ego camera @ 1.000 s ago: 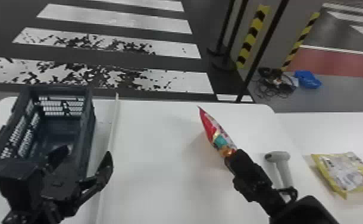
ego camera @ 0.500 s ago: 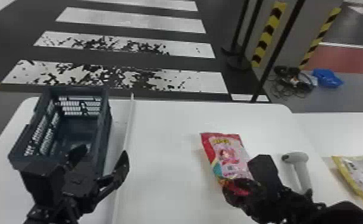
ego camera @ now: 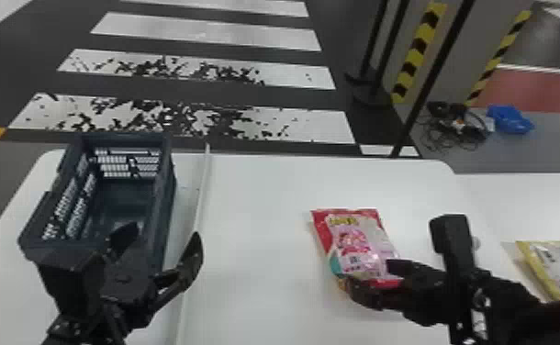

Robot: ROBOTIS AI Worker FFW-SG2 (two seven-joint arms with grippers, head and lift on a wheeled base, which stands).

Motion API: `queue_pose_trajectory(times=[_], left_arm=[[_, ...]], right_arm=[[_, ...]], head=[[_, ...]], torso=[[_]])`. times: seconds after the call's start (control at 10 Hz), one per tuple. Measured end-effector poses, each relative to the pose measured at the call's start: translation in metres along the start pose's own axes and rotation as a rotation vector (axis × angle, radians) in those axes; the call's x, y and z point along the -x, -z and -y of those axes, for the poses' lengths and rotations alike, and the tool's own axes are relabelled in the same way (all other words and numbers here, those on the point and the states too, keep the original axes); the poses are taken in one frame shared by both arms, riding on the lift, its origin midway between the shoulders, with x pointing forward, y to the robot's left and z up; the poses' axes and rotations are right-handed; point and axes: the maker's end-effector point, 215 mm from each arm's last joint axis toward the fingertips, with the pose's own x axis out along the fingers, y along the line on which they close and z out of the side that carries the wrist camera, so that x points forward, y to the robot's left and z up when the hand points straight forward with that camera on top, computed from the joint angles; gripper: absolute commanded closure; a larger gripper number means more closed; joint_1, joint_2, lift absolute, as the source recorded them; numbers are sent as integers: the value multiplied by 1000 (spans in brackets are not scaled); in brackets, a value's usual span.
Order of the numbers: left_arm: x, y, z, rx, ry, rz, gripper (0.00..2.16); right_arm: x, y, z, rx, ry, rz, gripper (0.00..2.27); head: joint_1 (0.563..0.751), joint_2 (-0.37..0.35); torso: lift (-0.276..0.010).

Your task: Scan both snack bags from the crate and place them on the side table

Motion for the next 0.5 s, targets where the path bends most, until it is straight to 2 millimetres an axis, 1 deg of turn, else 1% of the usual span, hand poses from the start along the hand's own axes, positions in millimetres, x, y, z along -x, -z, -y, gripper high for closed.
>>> queue_pose_trajectory(times=[0.2, 0.4, 0.5], left_arm=[[0, 0, 0, 1, -1, 0, 66], [0, 1, 0, 2, -1, -4, 66], [0, 2, 1, 3, -1, -6, 66]], right_arm=[[7, -25, 12, -154, -82, 96, 53], [15, -45, 31, -282, -126, 206, 60], [17, -51, 39, -319, -132, 256, 147]], head=[[695, -150], [695, -172], [695, -181]], torso=[[-95], [-95], [-95]])
